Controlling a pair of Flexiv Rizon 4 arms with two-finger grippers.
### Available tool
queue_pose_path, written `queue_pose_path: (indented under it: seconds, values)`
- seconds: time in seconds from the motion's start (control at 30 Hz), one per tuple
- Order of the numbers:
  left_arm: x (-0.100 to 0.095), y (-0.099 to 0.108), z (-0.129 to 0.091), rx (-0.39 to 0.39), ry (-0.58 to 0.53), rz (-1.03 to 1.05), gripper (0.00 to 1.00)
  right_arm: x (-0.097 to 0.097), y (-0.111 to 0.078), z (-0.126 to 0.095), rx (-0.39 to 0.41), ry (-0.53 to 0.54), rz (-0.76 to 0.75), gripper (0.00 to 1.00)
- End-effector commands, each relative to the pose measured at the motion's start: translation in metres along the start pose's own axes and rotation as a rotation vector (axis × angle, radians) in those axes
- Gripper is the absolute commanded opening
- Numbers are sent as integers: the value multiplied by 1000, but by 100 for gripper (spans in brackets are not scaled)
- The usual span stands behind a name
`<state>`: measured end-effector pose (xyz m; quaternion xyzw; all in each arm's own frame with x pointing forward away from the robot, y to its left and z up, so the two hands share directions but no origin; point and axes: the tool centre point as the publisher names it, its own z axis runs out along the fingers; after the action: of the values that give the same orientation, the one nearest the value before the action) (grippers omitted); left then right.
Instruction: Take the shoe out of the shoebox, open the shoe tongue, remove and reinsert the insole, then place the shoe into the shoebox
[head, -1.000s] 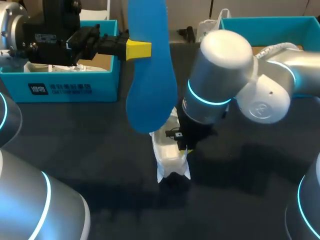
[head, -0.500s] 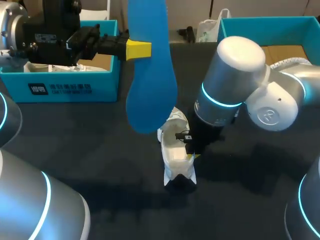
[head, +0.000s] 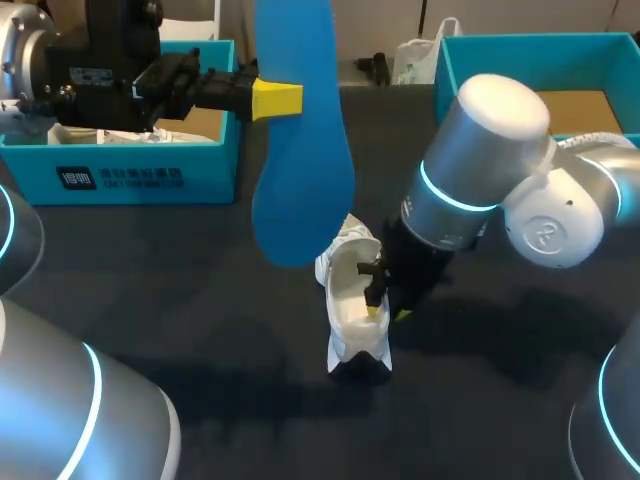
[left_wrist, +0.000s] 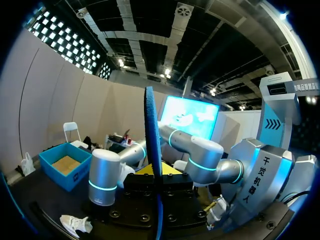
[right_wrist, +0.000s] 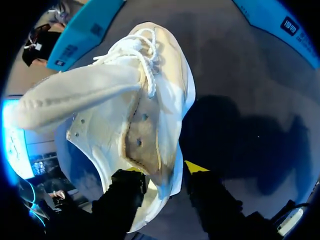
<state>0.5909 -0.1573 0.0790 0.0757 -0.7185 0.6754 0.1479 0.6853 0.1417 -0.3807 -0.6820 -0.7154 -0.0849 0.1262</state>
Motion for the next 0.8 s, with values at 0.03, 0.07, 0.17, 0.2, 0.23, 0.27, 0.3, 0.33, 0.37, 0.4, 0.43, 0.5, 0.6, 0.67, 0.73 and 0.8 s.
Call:
queue_pose_path:
  seconds: [0.03,0.07,0.17,0.2,0.23,0.27,0.3,0.33,0.37,0.4,0.43,0.5,0.6,0.67,0.73,0.8]
  values:
    - [-1,0,2,-1,0,0,0,-5,-5,-15,-6,54,17,100]
    - [-1,0,2,-1,0,0,0,-5,-7,-19,-5,78,24,100]
    - [-1,0,2,-1,0,0,0,-7,-11,-38,-31,176,39,100]
    - [-1,0,2,-1,0,0,0,-8,-12,-47,-54,217,8,100]
    - [-1,0,2,-1,0,0,0,-8,-14,-56,-70,245,-21,100]
    - [-1,0,2,-1,0,0,0,-7,-16,-65,-67,236,-25,100]
    - [-1,0,2,-1,0,0,0,-7,-16,-65,-67,236,-25,100]
    - [-1,0,2,-1,0,0,0,-7,-16,-65,-67,236,-25,100]
    - [-1,0,2,-1,0,0,0,-7,-16,-65,-67,236,-25,100]
    - [-1,0,2,-1,0,0,0,-7,-16,-65,-67,236,-25,100]
    - [-1,0,2,-1,0,0,0,-7,-16,-65,-67,236,-25,100]
    - [-1,0,2,-1,0,0,0,-7,-16,-65,-67,236,-25,100]
    - [-1,0,2,-1,0,0,0,-7,-16,-65,-67,236,-25,100]
    - [-1,0,2,-1,0,0,0,-7,-15,-63,-71,250,-22,100]
    - [-1,0,2,-1,0,0,0,-3,-11,-67,-93,330,-52,100]
    - [-1,0,2,-1,0,0,0,-1,-5,-80,-90,352,-78,100]
